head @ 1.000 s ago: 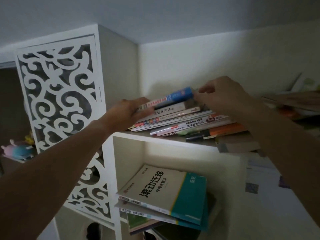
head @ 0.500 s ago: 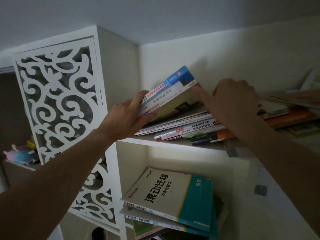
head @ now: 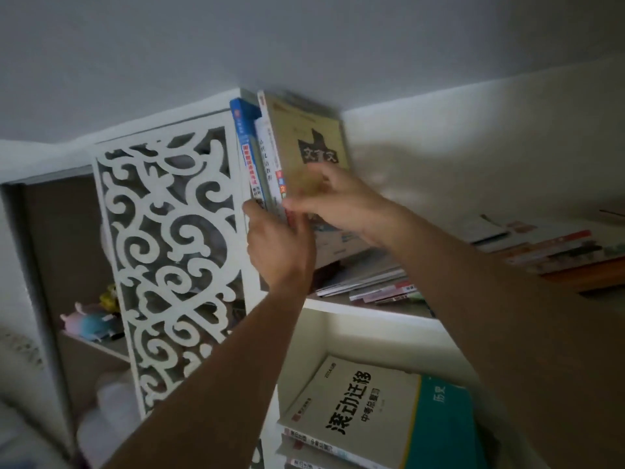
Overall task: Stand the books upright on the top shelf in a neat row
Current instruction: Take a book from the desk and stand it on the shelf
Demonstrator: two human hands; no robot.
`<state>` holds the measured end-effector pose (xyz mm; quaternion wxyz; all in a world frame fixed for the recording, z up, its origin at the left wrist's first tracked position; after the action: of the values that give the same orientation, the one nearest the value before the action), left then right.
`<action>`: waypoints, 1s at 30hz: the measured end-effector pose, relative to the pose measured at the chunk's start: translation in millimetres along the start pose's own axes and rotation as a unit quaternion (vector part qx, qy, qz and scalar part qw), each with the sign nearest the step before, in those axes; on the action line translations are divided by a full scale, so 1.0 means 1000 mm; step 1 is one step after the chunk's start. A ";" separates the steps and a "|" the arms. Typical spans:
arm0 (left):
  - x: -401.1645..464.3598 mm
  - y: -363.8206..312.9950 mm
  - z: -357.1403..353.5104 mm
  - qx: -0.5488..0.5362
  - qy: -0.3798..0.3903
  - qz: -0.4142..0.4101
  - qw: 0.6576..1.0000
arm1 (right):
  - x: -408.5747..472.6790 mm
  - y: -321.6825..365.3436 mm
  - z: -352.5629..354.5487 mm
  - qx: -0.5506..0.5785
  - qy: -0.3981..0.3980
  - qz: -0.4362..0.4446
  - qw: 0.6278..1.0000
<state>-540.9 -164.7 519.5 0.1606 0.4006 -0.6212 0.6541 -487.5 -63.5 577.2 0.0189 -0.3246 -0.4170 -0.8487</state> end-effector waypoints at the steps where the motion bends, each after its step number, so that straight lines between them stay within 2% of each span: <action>1: -0.003 0.008 0.000 -0.015 0.027 0.019 0.999 | -0.002 -0.009 -0.013 -0.009 0.023 -0.028 0.999; 3: -0.012 0.025 -0.002 -0.014 0.097 0.017 0.995 | -0.008 -0.033 -0.034 -0.009 0.065 -0.079 0.995; 6: -0.014 0.045 -0.003 -0.018 0.150 0.024 0.988 | -0.015 -0.047 -0.047 -0.048 0.055 -0.092 0.993; 10: -0.006 0.048 -0.007 -0.056 0.180 0.071 0.979 | -0.014 -0.043 -0.047 -0.133 0.052 -0.060 0.988; 14: -0.001 0.045 -0.008 -0.001 0.192 0.030 0.981 | -0.008 -0.040 -0.047 -0.126 0.068 -0.075 0.987; 16: -0.003 0.047 0.000 0.020 0.199 -0.007 0.980 | -0.017 -0.033 -0.046 -0.211 0.056 -0.056 0.974; 18: -0.007 0.050 0.009 0.027 0.202 -0.077 0.976 | -0.040 -0.028 -0.037 -0.364 0.021 -0.001 0.931; 20: -0.013 0.061 0.010 0.108 0.222 -0.149 0.957 | -0.078 -0.029 -0.017 -0.546 -0.071 0.061 0.833; 21: -0.013 0.067 0.005 0.158 0.227 -0.185 0.943 | -0.094 -0.034 -0.007 -0.595 -0.114 0.085 0.791; 22: -0.012 0.070 0.002 0.194 0.232 -0.198 0.933 | -0.106 -0.039 0.001 -0.624 -0.128 0.094 0.765; 24: -0.018 0.067 0.000 0.234 0.225 -0.187 0.927 | -0.120 -0.051 0.009 -0.659 -0.067 0.060 0.747; 26: -0.029 0.053 0.008 0.259 0.191 -0.193 0.927 | -0.125 -0.048 0.014 -0.665 -0.052 0.061 0.743; 28: -0.045 0.036 0.015 0.252 0.146 -0.243 0.925 | -0.140 -0.042 0.028 -0.666 -0.092 0.064 0.737; 30: -0.062 0.021 0.008 0.232 0.175 -0.355 0.888 | -0.162 -0.044 0.051 -0.670 -0.163 0.062 0.722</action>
<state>-514.5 -158.2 459.4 0.3912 0.4992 -0.2297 0.7382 -346.0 -37.1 477.5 -0.2187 -0.4109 0.2845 -0.8381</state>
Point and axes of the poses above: each hand's wrist, its own x-axis towards the middle knuckle, its own z-axis out of the back of the hand, y = z × x, the point moved 4 cm from there along x, towards the middle knuckle, and after that the axes turned 4 degrees about -y, right-handed, at the moved point
